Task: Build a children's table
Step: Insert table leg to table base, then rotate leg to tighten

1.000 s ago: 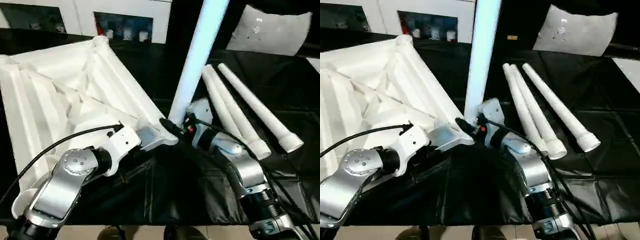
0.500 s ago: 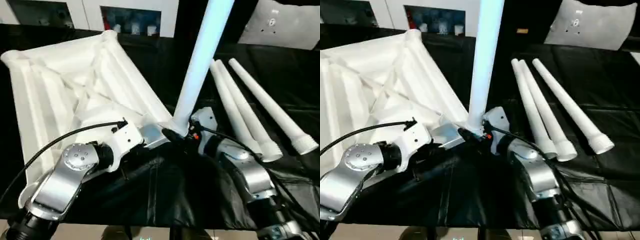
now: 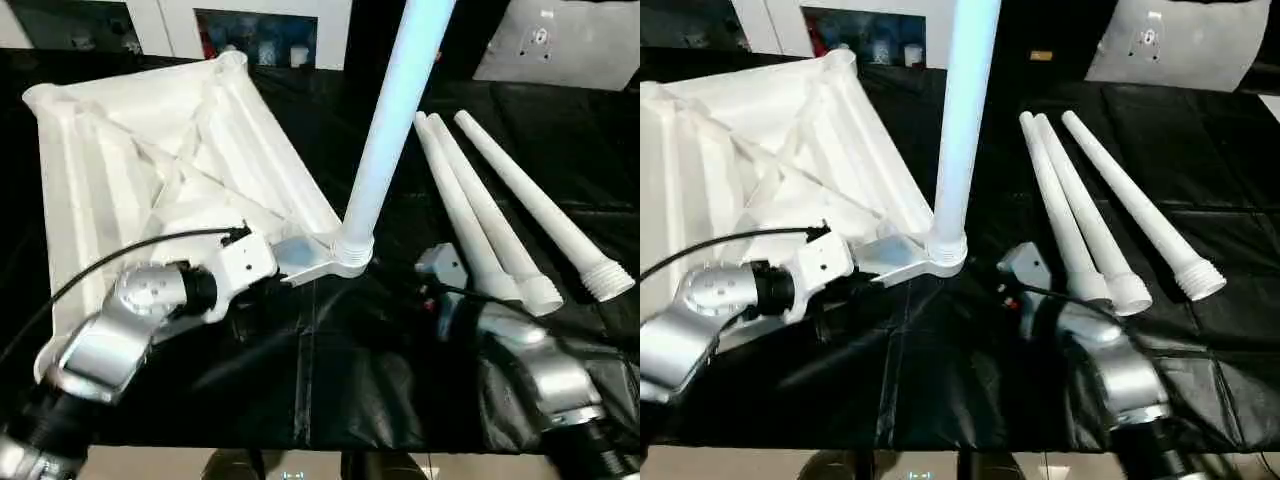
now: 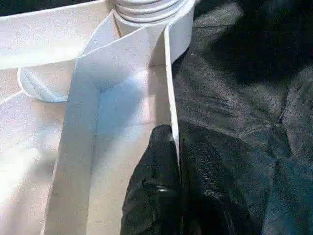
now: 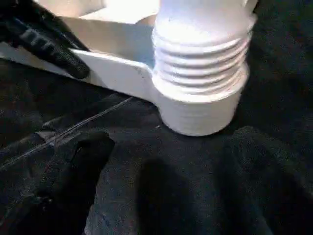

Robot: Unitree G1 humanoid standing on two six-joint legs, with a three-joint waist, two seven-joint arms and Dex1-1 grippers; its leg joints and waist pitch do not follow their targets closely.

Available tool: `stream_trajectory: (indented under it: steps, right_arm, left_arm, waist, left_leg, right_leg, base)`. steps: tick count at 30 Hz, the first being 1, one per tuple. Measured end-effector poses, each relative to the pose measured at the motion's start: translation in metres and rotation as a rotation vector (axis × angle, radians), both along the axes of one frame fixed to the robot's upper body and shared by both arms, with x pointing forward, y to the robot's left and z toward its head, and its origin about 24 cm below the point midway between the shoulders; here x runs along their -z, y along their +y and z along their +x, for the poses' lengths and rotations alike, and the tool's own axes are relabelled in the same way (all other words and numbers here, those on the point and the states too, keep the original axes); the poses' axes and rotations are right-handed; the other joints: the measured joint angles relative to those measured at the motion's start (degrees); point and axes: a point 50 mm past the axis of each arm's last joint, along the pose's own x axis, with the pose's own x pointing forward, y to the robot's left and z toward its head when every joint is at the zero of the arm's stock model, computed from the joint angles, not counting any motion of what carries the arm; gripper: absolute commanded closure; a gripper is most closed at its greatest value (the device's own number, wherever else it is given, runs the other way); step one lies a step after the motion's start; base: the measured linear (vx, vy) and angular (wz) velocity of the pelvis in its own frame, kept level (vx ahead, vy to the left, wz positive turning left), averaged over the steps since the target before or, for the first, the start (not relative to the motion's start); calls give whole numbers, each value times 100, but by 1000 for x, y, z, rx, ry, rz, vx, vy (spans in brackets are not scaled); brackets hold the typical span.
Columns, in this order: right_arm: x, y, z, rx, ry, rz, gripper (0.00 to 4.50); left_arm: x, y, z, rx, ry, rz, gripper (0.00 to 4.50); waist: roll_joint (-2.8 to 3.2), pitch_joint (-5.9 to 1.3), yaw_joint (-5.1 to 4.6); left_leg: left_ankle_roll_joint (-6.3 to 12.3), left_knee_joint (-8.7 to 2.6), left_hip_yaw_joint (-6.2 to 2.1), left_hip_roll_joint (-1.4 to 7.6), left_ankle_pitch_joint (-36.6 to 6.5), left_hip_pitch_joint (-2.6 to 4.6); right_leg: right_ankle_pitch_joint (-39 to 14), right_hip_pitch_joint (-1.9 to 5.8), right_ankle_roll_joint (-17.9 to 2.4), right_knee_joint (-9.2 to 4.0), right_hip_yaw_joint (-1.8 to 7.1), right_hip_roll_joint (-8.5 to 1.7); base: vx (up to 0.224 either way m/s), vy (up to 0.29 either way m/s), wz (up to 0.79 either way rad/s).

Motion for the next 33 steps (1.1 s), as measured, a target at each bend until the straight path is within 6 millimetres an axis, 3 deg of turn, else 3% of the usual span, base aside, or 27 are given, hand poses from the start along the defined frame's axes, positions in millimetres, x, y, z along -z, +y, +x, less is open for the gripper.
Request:
stream_trajectory:
  steps: [5,11,18,19,33]
  right_arm:
    - [-15,-11,3,-67,-42,-45,6]
    - [-33,-8,14,-122,-120,-52,6]
    - [-26,-1,17,-195,-85,-58,6]
    - [-25,0,17,-201,-85,-54,32]
    - [-23,13,21,-287,-75,-40,141]
  left_arm:
    - [0,5,3,63,17,0,450]
    - [1,9,1,153,47,21,450]
    - [2,7,-2,226,73,32,450]
    - [2,7,-2,227,74,32,450]
    - [2,7,-2,244,70,34,450]
  waist:
    - [3,2,6]
    - [13,8,40]
    - [14,9,52]
    - [14,9,47]
    - [7,13,46]
  left_leg:
    - [9,15,1,4,-4,-5]
    - [13,52,1,9,-6,-10]
    - [27,89,12,8,-15,-12]
    - [26,91,12,8,-15,-12]
    - [30,98,14,9,-16,-16]
  right_leg:
    - [0,-4,0,11,-2,0]
    - [0,-5,-1,37,-4,-1]
    - [-1,-6,-1,64,-3,-14]
    - [-1,-6,-1,68,-3,-14]
    - [-4,-13,-6,79,-3,-15]
  base:
    - [0,0,0]
    - [0,0,0]
    - [0,0,0]
    - [0,0,0]
    - [0,0,0]
